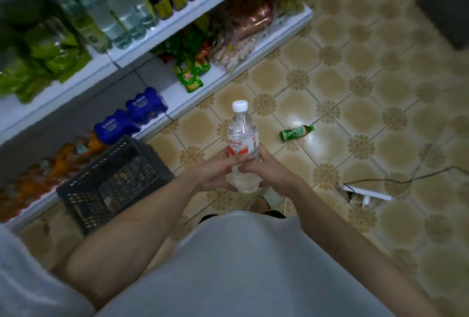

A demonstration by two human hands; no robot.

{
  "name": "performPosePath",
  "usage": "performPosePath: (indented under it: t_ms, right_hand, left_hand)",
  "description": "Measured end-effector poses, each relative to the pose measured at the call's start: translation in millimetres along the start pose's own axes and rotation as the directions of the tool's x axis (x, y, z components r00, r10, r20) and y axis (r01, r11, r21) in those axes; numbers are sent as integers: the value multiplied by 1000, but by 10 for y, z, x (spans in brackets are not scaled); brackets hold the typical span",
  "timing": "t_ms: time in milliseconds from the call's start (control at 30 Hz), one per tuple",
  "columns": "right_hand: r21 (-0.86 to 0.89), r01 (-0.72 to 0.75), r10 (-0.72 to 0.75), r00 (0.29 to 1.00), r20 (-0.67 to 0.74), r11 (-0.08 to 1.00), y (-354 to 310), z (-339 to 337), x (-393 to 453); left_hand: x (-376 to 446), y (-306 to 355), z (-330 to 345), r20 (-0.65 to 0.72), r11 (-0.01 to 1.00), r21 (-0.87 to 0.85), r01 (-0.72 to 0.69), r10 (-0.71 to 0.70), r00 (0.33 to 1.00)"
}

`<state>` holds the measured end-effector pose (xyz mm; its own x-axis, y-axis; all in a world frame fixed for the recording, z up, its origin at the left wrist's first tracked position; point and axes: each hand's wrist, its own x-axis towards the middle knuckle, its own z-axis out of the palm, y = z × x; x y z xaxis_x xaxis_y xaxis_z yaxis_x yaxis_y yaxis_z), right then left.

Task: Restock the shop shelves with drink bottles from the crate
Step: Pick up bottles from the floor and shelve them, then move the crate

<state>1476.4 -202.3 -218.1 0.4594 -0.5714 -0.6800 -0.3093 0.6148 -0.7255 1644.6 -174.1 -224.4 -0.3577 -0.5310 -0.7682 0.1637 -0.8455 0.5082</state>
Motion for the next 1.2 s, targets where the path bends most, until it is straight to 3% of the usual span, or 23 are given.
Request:
performPosePath:
  t_ms: [167, 267, 433, 567, 700, 900, 1067, 1200]
  right_hand:
    - [-216, 105, -70, 984, 163, 971, -94, 1150, -146]
    - [-307, 151, -63, 958, 280, 940, -191, 1755, -122]
    - [-449, 304, -64, 878, 474, 840, -470, 2823, -125]
    - [-479, 404, -97, 833, 545, 779, -724, 3502, -32]
    - [-489, 513, -181, 797, 576, 706, -1056, 4156, 159]
    - [-489, 636, -269, 733, 624, 597, -1607, 4849, 654]
    - [-499, 685, -254, 690, 678, 531, -2028, 5263, 1098]
    - [-543, 716, -259, 679, 687, 440, -2211, 5566, 1413]
  left_hand:
    - [-928, -613, -570, -209, 944, -255, -210, 159, 965]
    - [-1416, -910, -907, -321, 903, -297, -312, 213, 923]
    - [-2340, -1270, -1492, -560, 823, -259, -506, 299, 773]
    - [-2887, -1377, -1861, -704, 785, -179, -593, 319, 634]
    - [-3223, -1346, -2276, -802, 788, -72, -611, 319, 506]
    - [-3436, -965, -2851, -843, 802, 38, -596, 346, 413]
    - [-3742, -618, -3350, -848, 844, 65, -533, 329, 416]
    - [-4156, -320, -3764, -862, 820, 185, -542, 401, 311]
